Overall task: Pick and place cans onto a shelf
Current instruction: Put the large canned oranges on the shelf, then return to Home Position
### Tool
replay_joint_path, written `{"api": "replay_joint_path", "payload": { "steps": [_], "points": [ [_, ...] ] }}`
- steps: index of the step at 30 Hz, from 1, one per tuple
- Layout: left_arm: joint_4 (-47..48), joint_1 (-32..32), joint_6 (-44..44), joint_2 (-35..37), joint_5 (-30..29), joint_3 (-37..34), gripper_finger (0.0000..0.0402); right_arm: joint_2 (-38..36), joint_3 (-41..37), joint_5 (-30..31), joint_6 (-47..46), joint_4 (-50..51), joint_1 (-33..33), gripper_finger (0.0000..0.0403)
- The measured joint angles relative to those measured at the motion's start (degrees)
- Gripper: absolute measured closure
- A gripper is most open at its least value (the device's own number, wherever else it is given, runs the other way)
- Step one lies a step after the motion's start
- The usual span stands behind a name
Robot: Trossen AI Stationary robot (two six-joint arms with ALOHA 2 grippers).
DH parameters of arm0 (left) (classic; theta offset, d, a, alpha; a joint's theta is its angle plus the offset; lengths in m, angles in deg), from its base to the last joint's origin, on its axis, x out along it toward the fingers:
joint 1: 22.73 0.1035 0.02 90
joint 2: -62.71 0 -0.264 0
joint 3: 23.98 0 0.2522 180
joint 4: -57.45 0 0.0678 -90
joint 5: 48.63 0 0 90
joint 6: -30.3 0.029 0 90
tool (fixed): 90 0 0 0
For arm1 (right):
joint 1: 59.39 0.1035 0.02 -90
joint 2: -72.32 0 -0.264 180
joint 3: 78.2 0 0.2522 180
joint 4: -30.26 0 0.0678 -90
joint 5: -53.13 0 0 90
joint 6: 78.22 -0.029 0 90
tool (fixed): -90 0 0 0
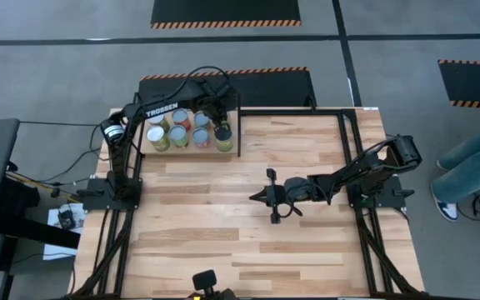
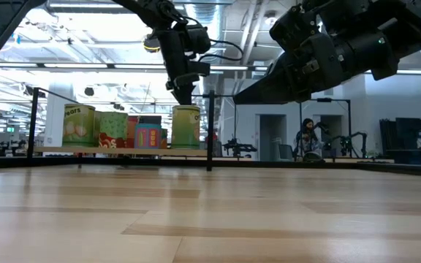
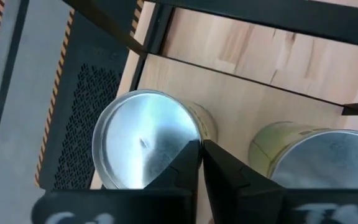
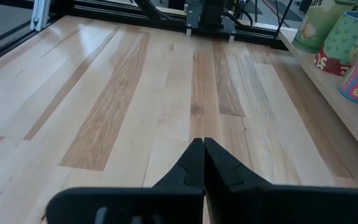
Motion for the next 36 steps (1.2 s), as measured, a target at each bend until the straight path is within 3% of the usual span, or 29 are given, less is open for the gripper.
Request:
{"api": "replay_joint_path", "payload": {
  "steps": [9,15,23,28,36],
  "points": [
    [0.8,-0.2,0.2,0.0,0.1,0.2,0.0363,0.0,0.0,0.0,0.0,0.0,0.0,0.0388],
    [5.1,-0.7,3.9,0.3,0.0,5.7,0.0358,0.0,0.0,0.0,0.0,0.2,0.0,0.0387],
    [2.2,-1.6,4.9,6.2,0.3,6.5,0.0358,0.0,0.0,0.0,1.9,2.2,0.0,0.0389],
    [-9.1,-1.9,4.4,12.8,0.4,-2.7,0.0358,0.0,-3.7,0.0,2.0,-4.4,-0.6,0.0388],
    [-34.8,-4.5,2.4,28.9,2.4,-28.9,0.0358,0.0,-9.2,-0.2,1.9,-17.7,-1.2,0.0387]
  ]
}}
